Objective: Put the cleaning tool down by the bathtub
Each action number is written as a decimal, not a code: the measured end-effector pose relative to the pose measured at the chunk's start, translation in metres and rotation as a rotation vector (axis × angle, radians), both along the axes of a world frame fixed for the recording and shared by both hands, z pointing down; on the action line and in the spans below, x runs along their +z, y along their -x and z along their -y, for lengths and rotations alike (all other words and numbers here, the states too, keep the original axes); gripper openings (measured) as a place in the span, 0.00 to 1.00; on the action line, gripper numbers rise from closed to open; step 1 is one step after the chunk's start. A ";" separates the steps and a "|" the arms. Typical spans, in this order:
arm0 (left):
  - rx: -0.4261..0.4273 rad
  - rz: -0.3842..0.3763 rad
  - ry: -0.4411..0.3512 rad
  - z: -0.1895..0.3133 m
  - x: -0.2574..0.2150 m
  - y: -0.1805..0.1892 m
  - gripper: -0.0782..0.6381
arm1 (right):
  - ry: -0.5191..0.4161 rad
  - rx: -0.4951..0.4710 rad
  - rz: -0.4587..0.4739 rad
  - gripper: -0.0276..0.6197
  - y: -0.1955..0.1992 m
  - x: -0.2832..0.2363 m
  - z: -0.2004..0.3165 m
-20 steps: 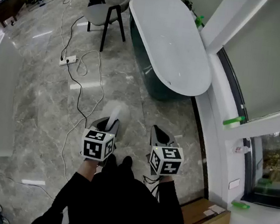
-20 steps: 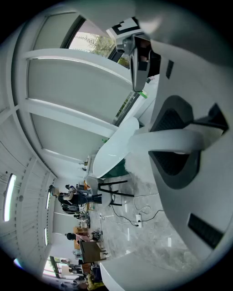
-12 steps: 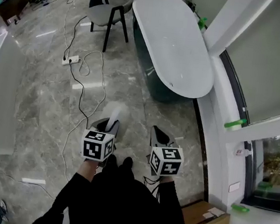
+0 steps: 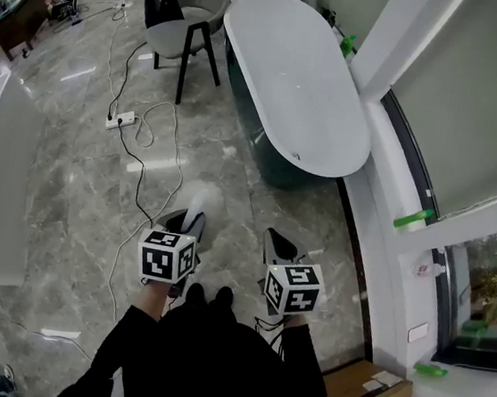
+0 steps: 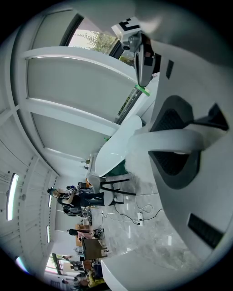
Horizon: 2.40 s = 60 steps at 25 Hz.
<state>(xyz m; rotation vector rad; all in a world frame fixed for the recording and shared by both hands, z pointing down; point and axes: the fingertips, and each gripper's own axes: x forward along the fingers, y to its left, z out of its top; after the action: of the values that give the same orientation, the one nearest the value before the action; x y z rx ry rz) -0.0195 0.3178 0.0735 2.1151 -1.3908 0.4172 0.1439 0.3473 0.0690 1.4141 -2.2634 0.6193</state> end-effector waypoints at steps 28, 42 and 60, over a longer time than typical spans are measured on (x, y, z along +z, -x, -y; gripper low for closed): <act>-0.031 0.033 -0.026 0.098 0.000 -0.008 0.24 | 0.009 -0.004 -0.036 0.04 -0.020 0.004 0.098; 0.018 0.007 0.039 0.244 0.029 0.033 0.24 | 0.118 -0.018 -0.049 0.04 0.042 0.037 0.235; -0.023 -0.015 0.070 0.332 0.085 0.065 0.24 | 0.166 -0.041 -0.090 0.04 0.079 0.097 0.327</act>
<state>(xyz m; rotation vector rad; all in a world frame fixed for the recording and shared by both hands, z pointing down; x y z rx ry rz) -0.0849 -0.0142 0.1588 2.0397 -1.3712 0.4345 0.0651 0.0198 0.1662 1.2867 -2.1134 0.6984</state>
